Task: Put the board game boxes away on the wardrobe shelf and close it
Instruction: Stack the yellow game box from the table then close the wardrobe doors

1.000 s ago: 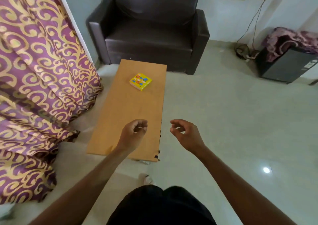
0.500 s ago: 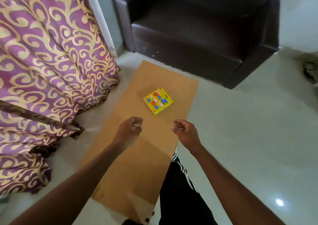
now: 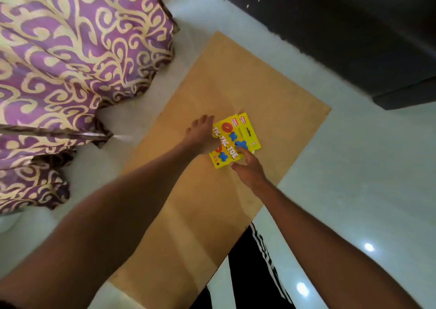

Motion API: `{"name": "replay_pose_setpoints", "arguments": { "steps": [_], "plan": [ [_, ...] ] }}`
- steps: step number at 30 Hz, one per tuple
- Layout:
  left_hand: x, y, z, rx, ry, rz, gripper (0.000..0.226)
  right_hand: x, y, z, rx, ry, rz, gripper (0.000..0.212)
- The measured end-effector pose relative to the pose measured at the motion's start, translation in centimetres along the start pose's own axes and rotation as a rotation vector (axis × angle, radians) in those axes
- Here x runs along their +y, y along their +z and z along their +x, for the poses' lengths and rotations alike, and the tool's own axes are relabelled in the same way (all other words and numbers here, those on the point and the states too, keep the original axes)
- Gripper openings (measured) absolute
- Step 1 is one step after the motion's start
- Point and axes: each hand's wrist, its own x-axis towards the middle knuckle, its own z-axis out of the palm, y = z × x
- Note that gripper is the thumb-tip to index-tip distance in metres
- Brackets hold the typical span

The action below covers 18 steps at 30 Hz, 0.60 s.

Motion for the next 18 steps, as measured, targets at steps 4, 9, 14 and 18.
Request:
{"name": "replay_pose_setpoints", "arguments": {
  "steps": [4,9,14,18],
  "plan": [
    [-0.5,1.5,1.1,-0.117,-0.017,-0.02,0.083,0.7,-0.4,0.6,-0.018,-0.041,0.003,0.063],
    [-2.3,2.5,-3.5,-0.082,-0.11,-0.401,0.054,1.8,-0.9,-0.1,-0.058,-0.124,-0.03,0.07],
    [-5.7,4.8,-13.2,0.125,-0.278,-0.769,0.044,-2.2,-0.5,-6.7,-0.091,-0.272,-0.198,0.062],
    [-8.2,5.5,-21.6,0.212,-0.248,-0.974,0.066,-3.4,1.9,-12.1,-0.156,-0.423,-0.335,0.062]
  ]
}}
